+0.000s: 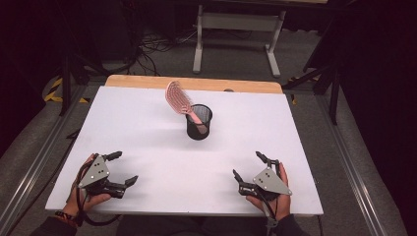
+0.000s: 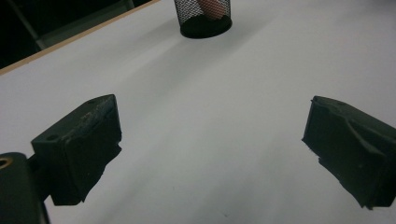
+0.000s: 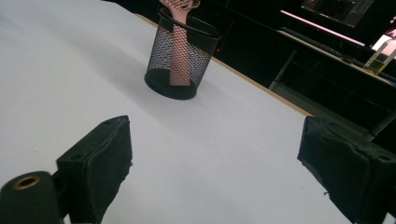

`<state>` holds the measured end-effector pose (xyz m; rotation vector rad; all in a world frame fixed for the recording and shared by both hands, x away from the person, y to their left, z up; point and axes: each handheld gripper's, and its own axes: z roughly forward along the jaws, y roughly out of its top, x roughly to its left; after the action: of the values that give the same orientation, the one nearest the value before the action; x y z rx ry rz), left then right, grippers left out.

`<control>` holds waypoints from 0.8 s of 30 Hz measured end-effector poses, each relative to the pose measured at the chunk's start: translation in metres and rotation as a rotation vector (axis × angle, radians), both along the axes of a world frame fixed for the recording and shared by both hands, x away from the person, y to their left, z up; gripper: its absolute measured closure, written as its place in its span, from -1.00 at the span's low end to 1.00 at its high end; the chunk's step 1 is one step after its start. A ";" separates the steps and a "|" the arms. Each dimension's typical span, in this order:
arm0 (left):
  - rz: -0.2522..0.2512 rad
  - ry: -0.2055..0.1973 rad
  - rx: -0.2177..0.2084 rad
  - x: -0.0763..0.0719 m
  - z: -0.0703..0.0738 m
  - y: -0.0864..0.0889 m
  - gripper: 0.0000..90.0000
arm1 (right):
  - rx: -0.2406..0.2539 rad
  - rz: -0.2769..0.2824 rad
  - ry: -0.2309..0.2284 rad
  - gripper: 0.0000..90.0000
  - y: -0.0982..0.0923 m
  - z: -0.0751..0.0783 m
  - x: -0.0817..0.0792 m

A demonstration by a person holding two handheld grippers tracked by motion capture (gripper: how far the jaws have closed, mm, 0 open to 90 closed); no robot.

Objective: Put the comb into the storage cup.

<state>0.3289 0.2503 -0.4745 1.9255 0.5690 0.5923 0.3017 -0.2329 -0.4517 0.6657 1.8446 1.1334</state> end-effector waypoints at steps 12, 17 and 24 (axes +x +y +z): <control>-0.012 0.005 -0.014 0.000 0.001 0.002 -0.88 | 0.000 0.003 -0.010 -0.76 0.002 0.001 -0.002; -0.022 0.003 -0.009 0.001 0.001 -0.001 -0.87 | -0.006 0.001 -0.009 -0.76 0.004 0.000 -0.001; -0.025 0.009 -0.005 0.002 0.000 -0.003 -0.87 | -0.003 -0.001 -0.002 -0.76 0.002 0.000 -0.001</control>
<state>0.3304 0.2474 -0.4749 1.9283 0.5511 0.5666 0.3012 -0.2304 -0.4522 0.6630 1.8437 1.1298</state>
